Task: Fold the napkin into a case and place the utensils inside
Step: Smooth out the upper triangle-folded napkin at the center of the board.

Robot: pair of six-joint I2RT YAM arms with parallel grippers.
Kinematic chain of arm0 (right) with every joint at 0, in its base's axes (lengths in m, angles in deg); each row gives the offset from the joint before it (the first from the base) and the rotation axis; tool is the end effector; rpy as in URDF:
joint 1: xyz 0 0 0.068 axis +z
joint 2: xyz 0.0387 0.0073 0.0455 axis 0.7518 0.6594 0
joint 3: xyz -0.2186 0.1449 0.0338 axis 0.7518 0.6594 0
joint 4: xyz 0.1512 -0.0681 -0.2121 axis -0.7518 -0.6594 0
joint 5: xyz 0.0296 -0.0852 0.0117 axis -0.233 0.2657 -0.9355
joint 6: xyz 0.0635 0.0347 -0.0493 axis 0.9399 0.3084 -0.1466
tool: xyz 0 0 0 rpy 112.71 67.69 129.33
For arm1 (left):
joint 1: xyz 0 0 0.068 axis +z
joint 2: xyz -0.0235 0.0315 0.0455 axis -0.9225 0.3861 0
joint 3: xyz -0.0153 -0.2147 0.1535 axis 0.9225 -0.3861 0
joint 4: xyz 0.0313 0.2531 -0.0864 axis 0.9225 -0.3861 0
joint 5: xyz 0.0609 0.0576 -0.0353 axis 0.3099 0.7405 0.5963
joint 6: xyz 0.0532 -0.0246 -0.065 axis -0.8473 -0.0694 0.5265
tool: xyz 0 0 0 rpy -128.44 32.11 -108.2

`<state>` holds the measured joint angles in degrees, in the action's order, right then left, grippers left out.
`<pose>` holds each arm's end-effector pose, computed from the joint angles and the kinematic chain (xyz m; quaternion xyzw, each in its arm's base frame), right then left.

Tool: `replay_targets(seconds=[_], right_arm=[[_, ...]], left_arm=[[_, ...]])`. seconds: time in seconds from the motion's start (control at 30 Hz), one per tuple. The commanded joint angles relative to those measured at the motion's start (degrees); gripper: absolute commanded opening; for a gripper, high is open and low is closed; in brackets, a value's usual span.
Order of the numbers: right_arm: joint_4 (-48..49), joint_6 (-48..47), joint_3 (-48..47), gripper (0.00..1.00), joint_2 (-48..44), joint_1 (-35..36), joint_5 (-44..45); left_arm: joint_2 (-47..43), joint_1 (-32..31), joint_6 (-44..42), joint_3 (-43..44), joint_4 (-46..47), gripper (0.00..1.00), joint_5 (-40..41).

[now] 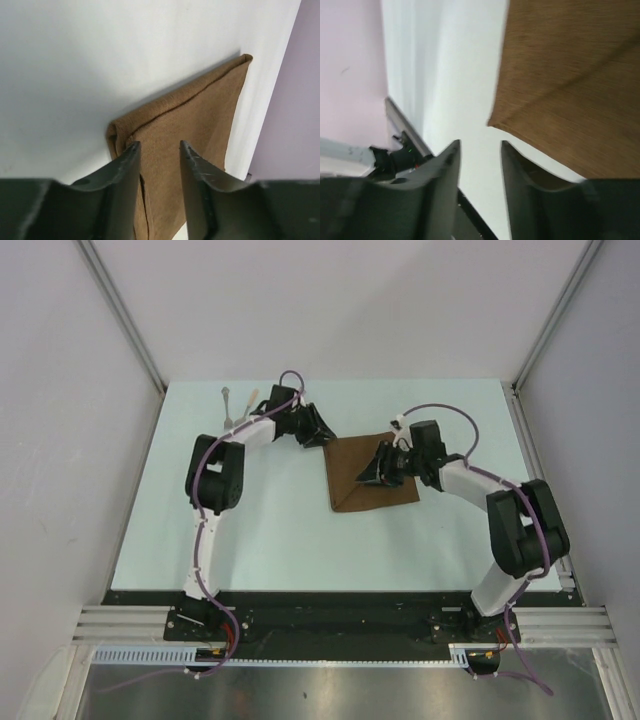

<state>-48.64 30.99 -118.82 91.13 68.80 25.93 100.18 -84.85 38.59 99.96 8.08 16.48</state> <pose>0.3503 0.1805 0.1592 -0.0428 0.8685 0.4479 0.2079 0.5118 -0.2058 0.1002 -0.1033 0.8889 -0.4093 0.1778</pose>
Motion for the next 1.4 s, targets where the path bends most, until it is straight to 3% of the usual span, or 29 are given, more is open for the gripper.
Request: replay_targets(seconds=[0.0,0.17,0.27,0.43,0.6,0.73,0.9,1.0,1.03,1.13,1.37], right_arm=[[-5.77,-1.03,4.72,0.5,-5.13,-3.35,11.5],[-11.74,0.03,8.59,0.65,-8.12,-9.59,17.15],[-14.74,-1.28,10.26,0.7,-10.31,-10.65,26.88],[-15.36,-0.59,11.94,0.7,-10.93,-10.65,32.54],[-11.5,1.0,13.0,0.69,-7.96,-10.65,34.91],[-9.56,2.75,11.95,0.64,-4.0,-10.47,36.93],[-9.28,2.5,10.98,0.55,-0.39,-10.56,38.95],[-10.08,2.4,10.54,0.37,-0.3,-11.0,39.48],[-10.26,2.14,10.45,0.24,-0.3,-11.96,39.4],[-11.4,0.47,10.01,0.13,-0.91,-13.72,39.31],[-14.29,-4.53,8.43,0.1,-3.2,-16.71,39.22]], left_arm=[[-9.78,-0.46,-3.2,3.46,-4.35,0.53,2.99],[-15.32,-1.07,-6.63,1.01,-8.93,0.62,7.74],[-18.13,-1.33,-8.04,-1.97,-11.3,0.63,10.21],[-24.89,-2.38,-7.86,-12.07,-7.53,0.61,11.08],[-27.36,-3.79,-8.39,-16.3,-7.44,0.61,10.91],[-30.43,-4.23,-8.3,-22.53,-4.98,0.61,11.18],[-30.71,-4.23,-9.79,-23.78,-6.03,0.62,11.7],[-29.13,-4.23,-11.11,-22.21,-6.82,0.72,11.36],[-28.17,-4.23,-11.37,-19.42,-8.04,0.73,11.09],[-24.39,-4.32,-11.38,-16.15,-10.96,0.74,10.91],[-17.71,-5.73,-8.31,-10.69,-10.69,0.7,14.42]])
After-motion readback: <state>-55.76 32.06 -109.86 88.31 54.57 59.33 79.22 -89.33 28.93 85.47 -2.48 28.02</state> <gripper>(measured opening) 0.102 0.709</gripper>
